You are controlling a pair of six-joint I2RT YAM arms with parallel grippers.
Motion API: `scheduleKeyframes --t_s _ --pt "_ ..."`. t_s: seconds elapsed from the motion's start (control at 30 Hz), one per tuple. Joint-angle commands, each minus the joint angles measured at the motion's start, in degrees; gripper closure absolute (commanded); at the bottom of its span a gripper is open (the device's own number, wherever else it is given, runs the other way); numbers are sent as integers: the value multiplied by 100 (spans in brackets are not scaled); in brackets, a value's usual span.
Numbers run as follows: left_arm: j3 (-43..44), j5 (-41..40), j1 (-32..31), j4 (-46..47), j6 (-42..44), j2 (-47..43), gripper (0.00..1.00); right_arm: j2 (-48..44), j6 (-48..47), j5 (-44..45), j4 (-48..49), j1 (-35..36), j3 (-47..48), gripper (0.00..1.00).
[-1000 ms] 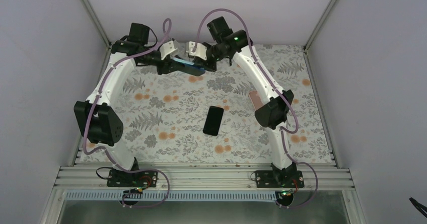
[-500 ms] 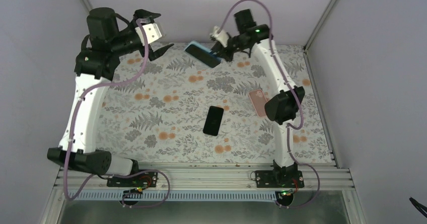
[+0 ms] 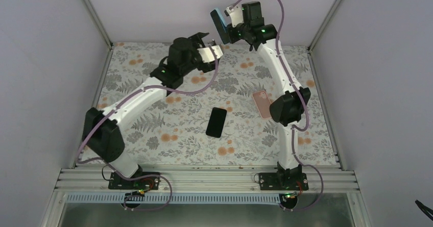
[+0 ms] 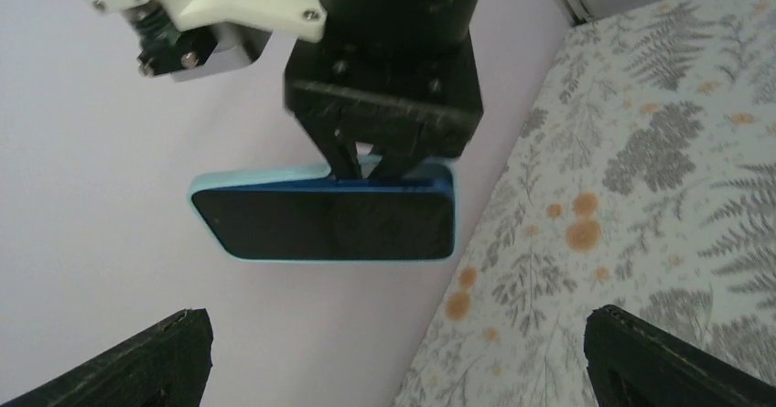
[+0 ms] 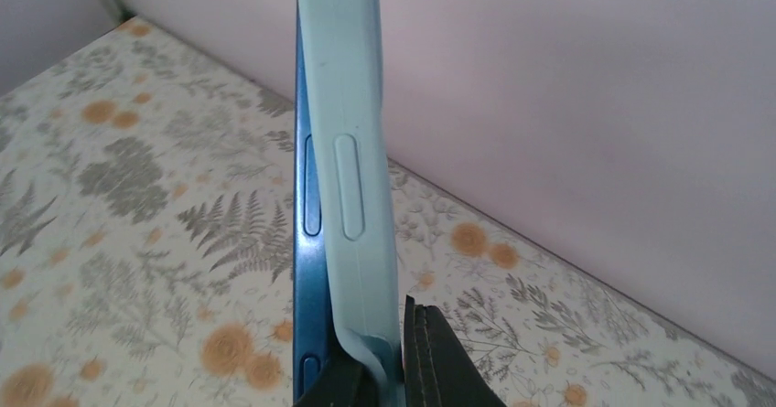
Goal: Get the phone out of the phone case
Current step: Remove the phone case from the phone.
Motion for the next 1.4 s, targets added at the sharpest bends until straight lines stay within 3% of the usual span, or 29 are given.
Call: scheduleKeyframes --t_s 0.0,0.2,0.6,0.8,1.37 --pt "344 -748 -205 1393 -711 331 0 -495 868 988 836 91 -146 97" --pt "663 -668 -243 1791 -1491 877 1 -694 1165 866 940 122 -239 97" --pt "720 -762 -294 2459 -1858 1645 2 -894 1313 537 815 227 69 97" --pt "674 -934 -300 2867 -2100 1621 4 -910 1282 434 781 268 98 97" --pt "843 -1085 -291 2878 -2334 1580 6 -834 1167 526 729 385 167 97"
